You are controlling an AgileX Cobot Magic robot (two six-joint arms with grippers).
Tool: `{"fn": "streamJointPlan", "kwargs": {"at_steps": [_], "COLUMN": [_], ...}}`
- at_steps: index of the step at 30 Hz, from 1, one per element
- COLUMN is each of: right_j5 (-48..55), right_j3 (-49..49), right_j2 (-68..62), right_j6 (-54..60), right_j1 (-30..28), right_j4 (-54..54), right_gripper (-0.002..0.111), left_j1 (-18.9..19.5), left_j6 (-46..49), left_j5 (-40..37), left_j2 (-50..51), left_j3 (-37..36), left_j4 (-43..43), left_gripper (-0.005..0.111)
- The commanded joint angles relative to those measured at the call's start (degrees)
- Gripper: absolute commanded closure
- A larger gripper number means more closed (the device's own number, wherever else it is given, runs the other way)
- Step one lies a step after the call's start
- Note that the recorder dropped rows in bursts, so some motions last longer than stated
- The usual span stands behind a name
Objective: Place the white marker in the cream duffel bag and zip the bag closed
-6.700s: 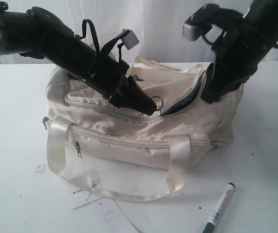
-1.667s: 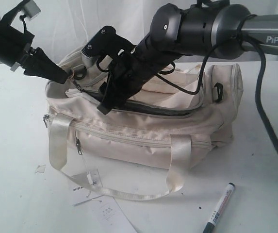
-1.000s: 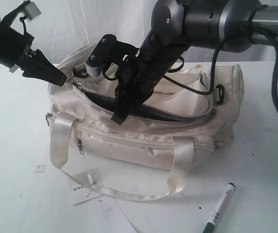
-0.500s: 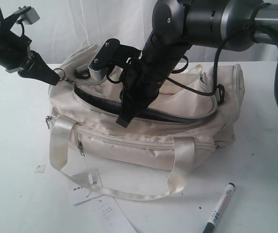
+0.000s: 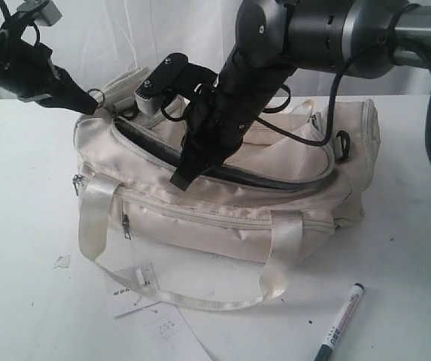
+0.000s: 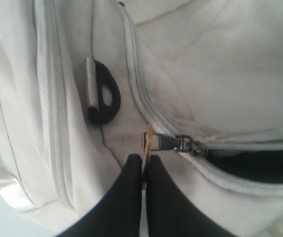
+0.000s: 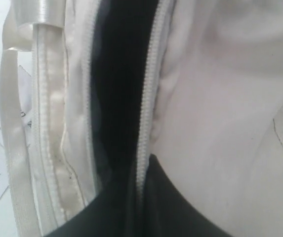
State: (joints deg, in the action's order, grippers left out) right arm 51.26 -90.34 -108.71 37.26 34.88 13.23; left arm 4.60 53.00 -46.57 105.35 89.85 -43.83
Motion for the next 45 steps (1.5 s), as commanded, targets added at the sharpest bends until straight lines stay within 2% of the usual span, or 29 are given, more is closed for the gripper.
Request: {"fn": "streamJointPlan", "kwargs": {"at_steps": [1,4,7,9,11,13,15,17,21,23,27,30,35,40,45], "right_j5": [4.2,4.3,4.4,4.4,4.4,4.4,4.4,4.1,3.1,2.7,2.7,4.5,10.4,13.5,13.8], "right_j3": [0.1,0.1,0.1,0.1,0.1,0.1,0.1,0.1,0.1,0.1,0.1,0.1,0.1,0.1,0.1], "right_j2": [0.6,0.6,0.6,0.6,0.6,0.6,0.6,0.6,0.6,0.6,0.6,0.6,0.6,0.6,0.6], "right_j6": [-0.6,-0.6,-0.6,-0.7,-0.7,-0.7,-0.7,-2.1,-7.8,-9.2,-9.2,-9.2,-6.5,-3.4,-2.2], "right_j1": [-0.1,-0.1,-0.1,-0.1,-0.1,-0.1,-0.1,-0.1,-0.1,-0.1,-0.1,-0.2,-2.6,-4.1,-4.1], "right_j4": [-1.2,-1.2,-1.1,-1.1,-1.1,-1.1,-1.1,-1.1,-1.2,-1.1,-1.1,-0.9,4.3,7.0,7.7], "right_gripper": [0.108,0.108,0.108,0.108,0.108,0.108,0.108,0.108,0.108,0.108,0.108,0.108,0.108,0.108,0.108], "left_j1": [0.4,0.3,0.3,0.3,0.3,0.3,0.3,0.5,0.7,0.6,-0.7,-3.3,-8.4,-12.7,-15.0], "left_j6": [1.3,3.5,3.8,3.4,1.8,0.7,0.5,0.5,1.5,5.5,16.1,26.9,37.9,44.1,44.3], "left_j5": [5.3,0.2,-2.9,-3.1,-2.5,-0.8,0.0,-3.2,-16.1,-23.4,-23.4,-23.4,-23.2,-14.5,-6.0], "left_j2": [0.9,2.0,2.6,2.6,2.2,1.3,-0.2,-2.0,-5.3,-5.9,-6.0,-6.0,-6.0,-6.0,-5.9], "left_j3": [-0.1,-0.1,-0.1,-0.1,-0.1,-0.1,0.0,1.4,1.9,0.7,-4.5,-10.1,-16.2,-17.3,-17.3], "left_j4": [-4.1,-4.8,-5.4,-5.4,-5.9,-6.8,-7.2,-6.8,-5.4,-5.4,-6.8,-8.9,-8.8,-7.7,-4.1], "left_gripper": [0.105,0.092,0.068,0.052,0.041,0.035,0.035,0.038,0.05,0.058,0.062,0.059,0.055,0.055,0.055]}}
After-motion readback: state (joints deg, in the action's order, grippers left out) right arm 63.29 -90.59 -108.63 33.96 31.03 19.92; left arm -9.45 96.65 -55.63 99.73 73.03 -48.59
